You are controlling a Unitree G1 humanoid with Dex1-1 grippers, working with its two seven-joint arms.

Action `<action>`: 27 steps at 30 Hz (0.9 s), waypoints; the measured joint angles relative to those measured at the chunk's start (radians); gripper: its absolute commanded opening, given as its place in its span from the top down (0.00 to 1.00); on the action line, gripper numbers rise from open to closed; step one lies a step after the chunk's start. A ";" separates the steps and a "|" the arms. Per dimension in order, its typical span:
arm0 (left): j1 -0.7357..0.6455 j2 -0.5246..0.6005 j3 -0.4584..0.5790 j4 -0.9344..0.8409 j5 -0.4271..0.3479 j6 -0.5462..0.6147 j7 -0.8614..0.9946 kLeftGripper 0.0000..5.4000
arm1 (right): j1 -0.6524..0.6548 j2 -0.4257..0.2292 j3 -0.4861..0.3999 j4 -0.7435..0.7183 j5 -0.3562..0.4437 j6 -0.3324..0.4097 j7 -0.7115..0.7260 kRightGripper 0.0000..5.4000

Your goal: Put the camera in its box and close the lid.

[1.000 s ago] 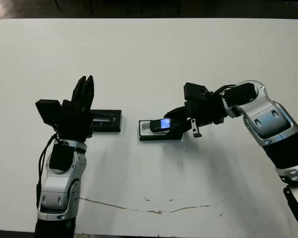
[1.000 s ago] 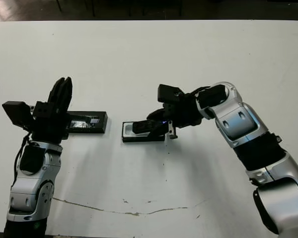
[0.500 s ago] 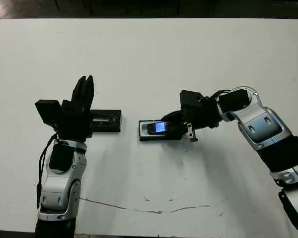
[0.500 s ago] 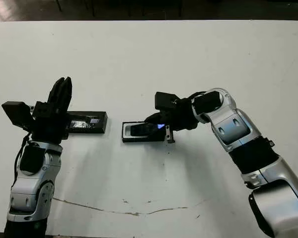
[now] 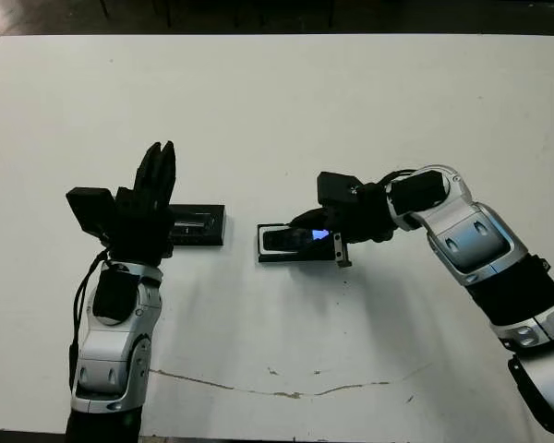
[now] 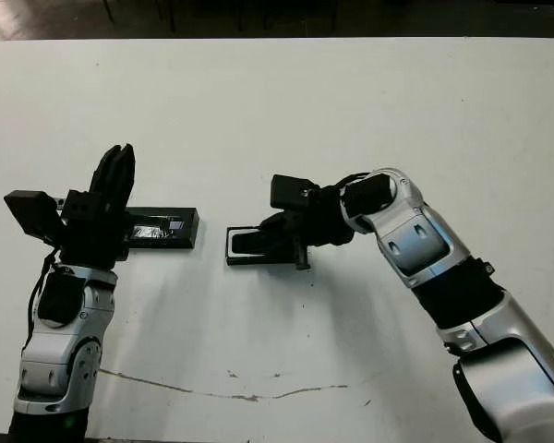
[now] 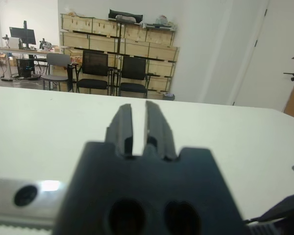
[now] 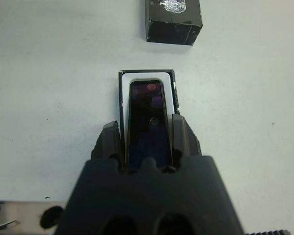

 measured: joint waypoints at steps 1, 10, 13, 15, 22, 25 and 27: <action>0.001 0.000 -0.001 0.000 0.001 0.000 0.000 1.00 | 0.000 0.004 -0.001 -0.001 0.003 0.018 -0.002 0.91; 0.006 -0.001 -0.001 0.000 -0.004 0.000 0.001 1.00 | 0.017 0.026 -0.042 0.001 0.033 0.000 -0.033 0.56; 0.007 -0.001 -0.001 0.000 -0.002 -0.001 0.001 1.00 | 0.017 0.022 -0.092 0.009 0.052 -0.025 -0.044 0.44; 0.007 -0.001 -0.001 0.000 -0.002 -0.001 0.001 1.00 | 0.014 0.013 -0.129 0.009 0.062 -0.025 -0.049 0.36; 0.008 0.000 -0.001 -0.001 0.003 -0.003 0.001 1.00 | -0.022 -0.007 -0.280 -0.003 0.171 -0.019 -0.060 0.07; 0.008 0.000 -0.001 0.000 0.007 -0.005 0.001 1.00 | -0.021 -0.008 -0.340 -0.039 0.230 -0.017 -0.066 0.00; 0.008 0.000 -0.001 0.000 0.008 -0.007 0.001 1.00 | -0.011 -0.008 -0.384 -0.083 0.264 -0.018 -0.095 0.00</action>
